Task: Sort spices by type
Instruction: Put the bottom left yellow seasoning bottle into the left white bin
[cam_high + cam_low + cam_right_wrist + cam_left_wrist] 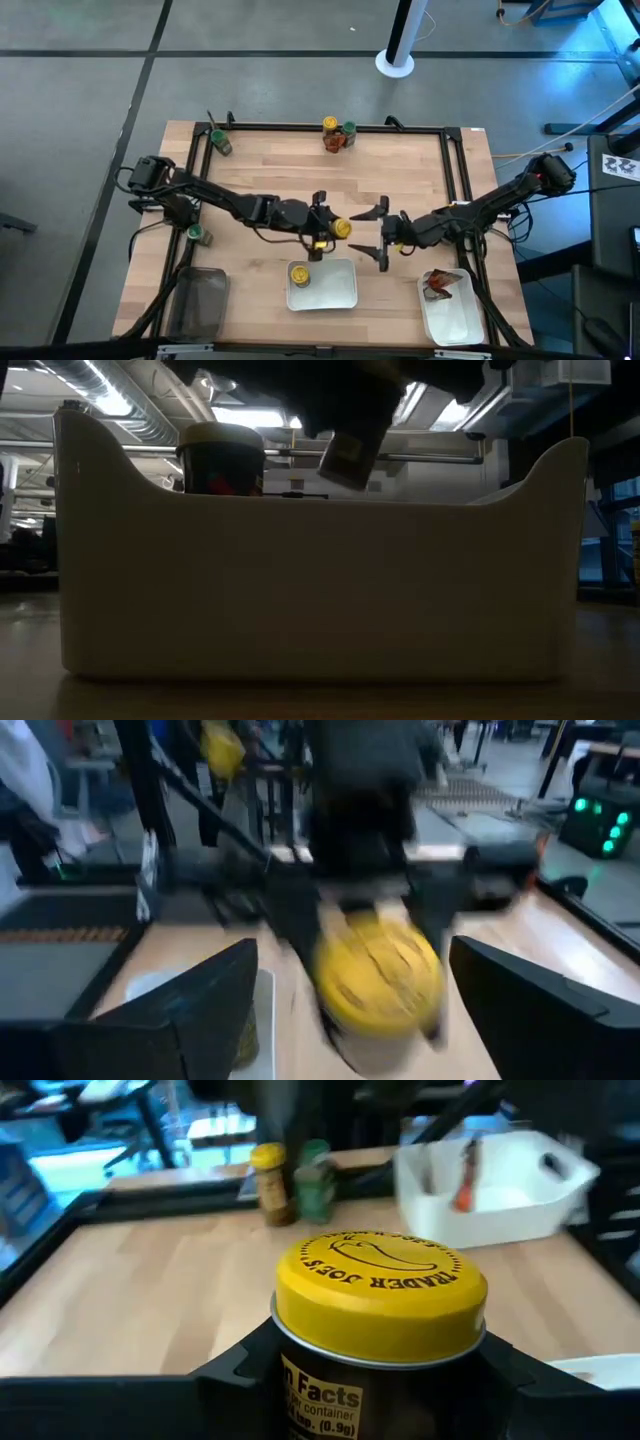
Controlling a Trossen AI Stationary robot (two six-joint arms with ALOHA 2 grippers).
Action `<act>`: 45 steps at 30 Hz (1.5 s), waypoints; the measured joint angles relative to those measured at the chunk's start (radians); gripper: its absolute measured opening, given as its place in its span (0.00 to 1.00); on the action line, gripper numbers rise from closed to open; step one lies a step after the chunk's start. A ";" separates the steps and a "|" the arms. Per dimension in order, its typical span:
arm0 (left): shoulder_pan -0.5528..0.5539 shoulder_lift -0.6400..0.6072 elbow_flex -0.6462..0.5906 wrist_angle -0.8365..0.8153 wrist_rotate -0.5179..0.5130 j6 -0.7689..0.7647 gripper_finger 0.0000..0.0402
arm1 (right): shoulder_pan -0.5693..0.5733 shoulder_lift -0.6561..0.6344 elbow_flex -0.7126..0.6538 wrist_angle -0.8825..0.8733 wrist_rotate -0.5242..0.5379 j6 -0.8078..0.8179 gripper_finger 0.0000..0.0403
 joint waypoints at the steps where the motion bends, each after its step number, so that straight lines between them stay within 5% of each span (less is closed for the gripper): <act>1: 0.000 0.000 0.000 -0.004 -0.001 0.000 0.43 | 0.000 0.001 0.000 0.011 -0.005 -0.006 0.84; 7: -0.003 -0.002 0.001 0.021 0.008 -0.005 0.43 | 0.002 -0.009 0.024 0.012 -0.071 -0.029 0.85; 22: -0.016 -0.004 0.002 0.106 0.004 0.005 0.43 | -0.017 0.057 0.024 0.026 0.082 -0.084 0.85; 34: -0.019 -0.004 0.000 0.108 0.015 0.022 0.43 | -0.032 0.093 0.024 0.073 0.016 -0.079 0.84; 45: -0.024 -0.003 0.000 0.111 0.007 0.024 0.43 | -0.052 0.093 0.024 0.058 -0.055 -0.080 0.62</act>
